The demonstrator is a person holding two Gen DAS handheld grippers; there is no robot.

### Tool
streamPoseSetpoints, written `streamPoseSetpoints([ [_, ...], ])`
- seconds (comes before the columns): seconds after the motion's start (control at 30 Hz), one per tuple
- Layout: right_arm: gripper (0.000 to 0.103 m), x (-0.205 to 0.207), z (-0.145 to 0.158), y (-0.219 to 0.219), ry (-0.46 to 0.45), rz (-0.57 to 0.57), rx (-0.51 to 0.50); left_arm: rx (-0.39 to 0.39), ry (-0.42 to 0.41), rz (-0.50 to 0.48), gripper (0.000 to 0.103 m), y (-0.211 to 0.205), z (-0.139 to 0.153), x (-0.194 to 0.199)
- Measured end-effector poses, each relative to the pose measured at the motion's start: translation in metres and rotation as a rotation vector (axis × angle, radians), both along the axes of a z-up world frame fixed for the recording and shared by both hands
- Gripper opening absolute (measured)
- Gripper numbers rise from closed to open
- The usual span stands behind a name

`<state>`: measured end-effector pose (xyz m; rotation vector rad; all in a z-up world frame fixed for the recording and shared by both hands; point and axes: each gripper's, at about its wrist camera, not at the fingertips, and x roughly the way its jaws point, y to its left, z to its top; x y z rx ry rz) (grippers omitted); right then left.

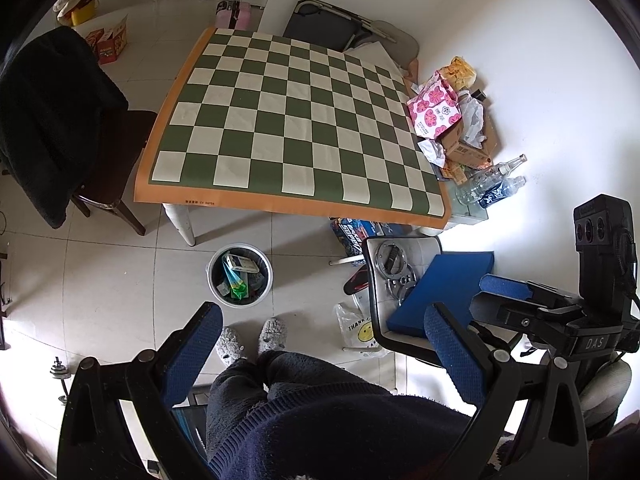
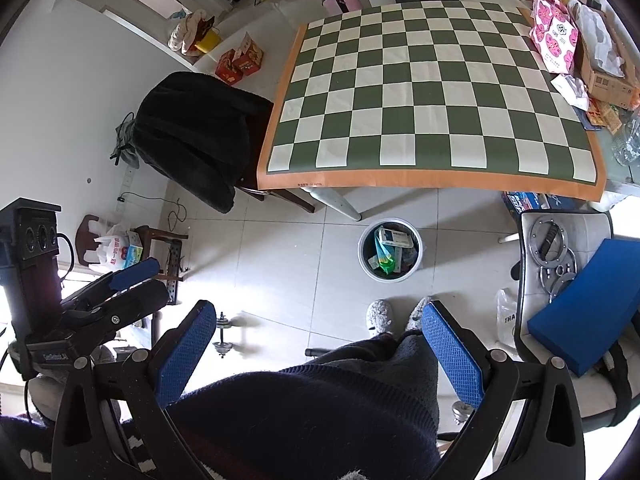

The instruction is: Collect trash

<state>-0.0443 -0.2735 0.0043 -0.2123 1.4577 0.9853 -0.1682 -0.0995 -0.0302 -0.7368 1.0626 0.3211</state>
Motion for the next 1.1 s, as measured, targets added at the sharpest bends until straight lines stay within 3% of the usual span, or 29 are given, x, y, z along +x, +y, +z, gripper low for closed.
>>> streamPoseSetpoints([
  [1.1, 0.103, -0.002, 0.001, 0.011, 0.014, -0.016, 0.005, -0.004, -0.014, 0.009, 0.103, 0.006, 0.012, 0.007],
])
